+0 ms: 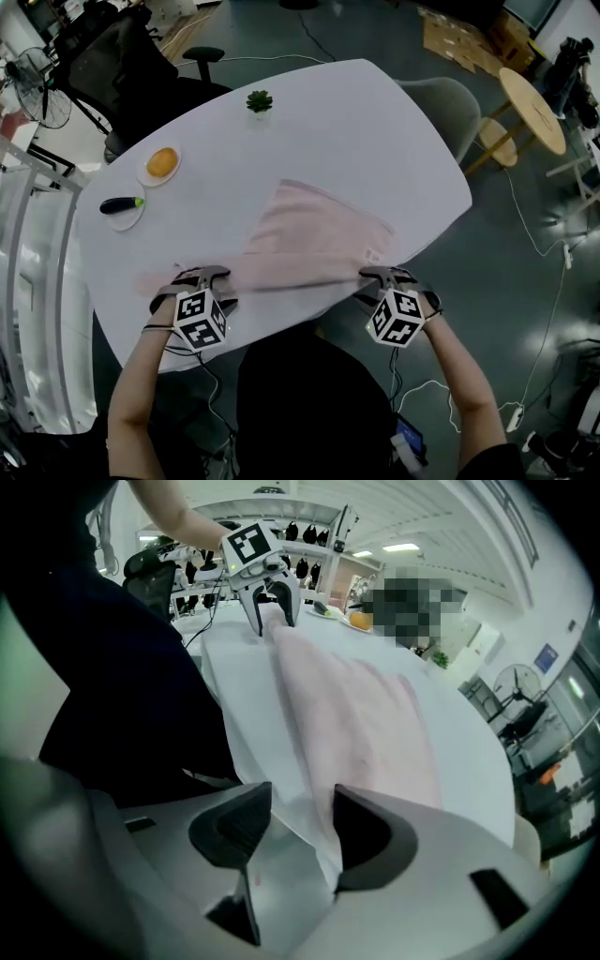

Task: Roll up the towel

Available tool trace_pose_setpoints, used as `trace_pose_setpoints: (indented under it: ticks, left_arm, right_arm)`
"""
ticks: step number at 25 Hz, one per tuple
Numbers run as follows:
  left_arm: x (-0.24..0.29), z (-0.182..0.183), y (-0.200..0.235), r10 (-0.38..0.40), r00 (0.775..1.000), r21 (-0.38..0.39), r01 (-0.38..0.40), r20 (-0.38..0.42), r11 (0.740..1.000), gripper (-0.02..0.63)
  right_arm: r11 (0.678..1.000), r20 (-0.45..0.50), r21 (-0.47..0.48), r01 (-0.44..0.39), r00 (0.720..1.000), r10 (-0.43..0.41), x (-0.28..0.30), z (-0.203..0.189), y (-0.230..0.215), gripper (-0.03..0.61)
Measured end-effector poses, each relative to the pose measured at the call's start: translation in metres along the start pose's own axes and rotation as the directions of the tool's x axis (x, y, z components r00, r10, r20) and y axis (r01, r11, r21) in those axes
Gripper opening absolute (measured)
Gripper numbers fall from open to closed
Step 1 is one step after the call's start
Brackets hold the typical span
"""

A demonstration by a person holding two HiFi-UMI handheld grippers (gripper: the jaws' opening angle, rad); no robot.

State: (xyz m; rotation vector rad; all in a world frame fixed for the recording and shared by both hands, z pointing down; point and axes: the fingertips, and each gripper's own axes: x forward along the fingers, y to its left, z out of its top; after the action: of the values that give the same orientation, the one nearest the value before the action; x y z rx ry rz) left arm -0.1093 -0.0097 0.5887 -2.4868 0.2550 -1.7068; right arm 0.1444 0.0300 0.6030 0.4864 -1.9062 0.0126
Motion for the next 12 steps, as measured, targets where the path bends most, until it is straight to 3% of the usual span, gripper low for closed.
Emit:
trace_pose_setpoints:
  ticks: [7, 12]
  left_arm:
    - [0.003, -0.001, 0.04, 0.076, 0.997, 0.036, -0.076, -0.005, 0.996, 0.216]
    - [0.001, -0.002, 0.045, 0.076, 0.997, 0.02, -0.077, 0.01, 0.997, 0.216]
  right_arm:
    - [1.0, -0.015, 0.02, -0.014, 1.0, 0.014, 0.001, -0.001, -0.014, 0.247]
    - [0.996, -0.001, 0.092, 0.021, 1.0, -0.021, 0.0, 0.002, -0.029, 0.194]
